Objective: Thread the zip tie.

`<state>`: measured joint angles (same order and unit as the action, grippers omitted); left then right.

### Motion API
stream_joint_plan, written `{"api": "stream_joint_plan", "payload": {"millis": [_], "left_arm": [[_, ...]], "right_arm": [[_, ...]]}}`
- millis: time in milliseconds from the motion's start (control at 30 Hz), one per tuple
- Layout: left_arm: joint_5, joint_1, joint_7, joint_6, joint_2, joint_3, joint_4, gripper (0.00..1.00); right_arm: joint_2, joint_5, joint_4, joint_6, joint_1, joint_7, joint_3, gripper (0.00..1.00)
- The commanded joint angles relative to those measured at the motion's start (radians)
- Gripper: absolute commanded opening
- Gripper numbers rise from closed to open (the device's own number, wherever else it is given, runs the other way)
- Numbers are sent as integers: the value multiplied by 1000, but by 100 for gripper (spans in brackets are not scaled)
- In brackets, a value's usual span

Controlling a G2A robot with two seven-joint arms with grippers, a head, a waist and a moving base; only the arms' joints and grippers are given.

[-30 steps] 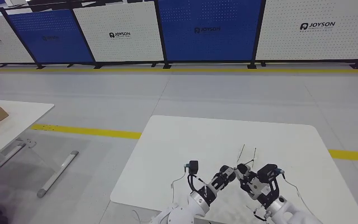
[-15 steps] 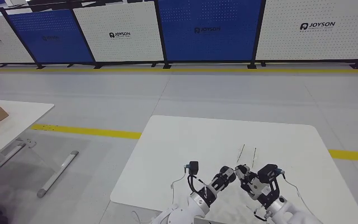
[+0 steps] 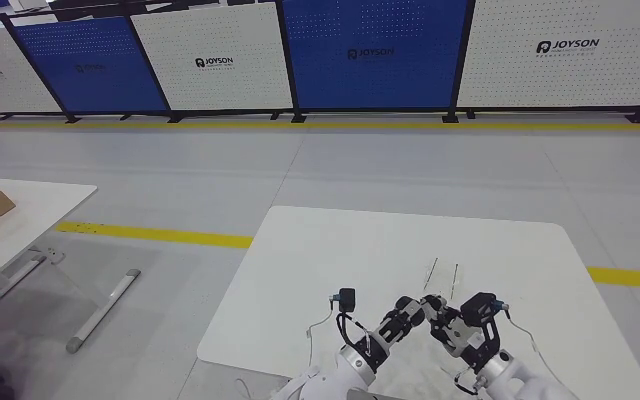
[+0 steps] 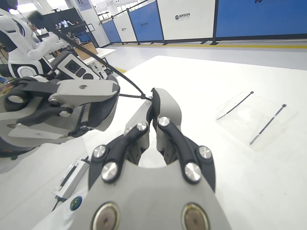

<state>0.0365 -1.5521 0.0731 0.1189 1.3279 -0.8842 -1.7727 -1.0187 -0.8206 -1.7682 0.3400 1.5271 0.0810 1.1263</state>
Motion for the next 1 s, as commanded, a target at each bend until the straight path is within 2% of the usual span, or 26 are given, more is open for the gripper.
{"api": "stream_joint_plan", "payload": {"millis": [0,533,967], "left_arm": [[-1,-1,1,8,0,0,-2,0],[16,-19,-3,42,-4,-1,-26,0],[60,-46,-6,63,-10,11,-77,0]], "right_arm": [[1,-1,0,0,-2,6,-1,0],[2,-1,14,0,-15,21,-13,0],[2,-5,24,0,-19,22,-18,0]]}}
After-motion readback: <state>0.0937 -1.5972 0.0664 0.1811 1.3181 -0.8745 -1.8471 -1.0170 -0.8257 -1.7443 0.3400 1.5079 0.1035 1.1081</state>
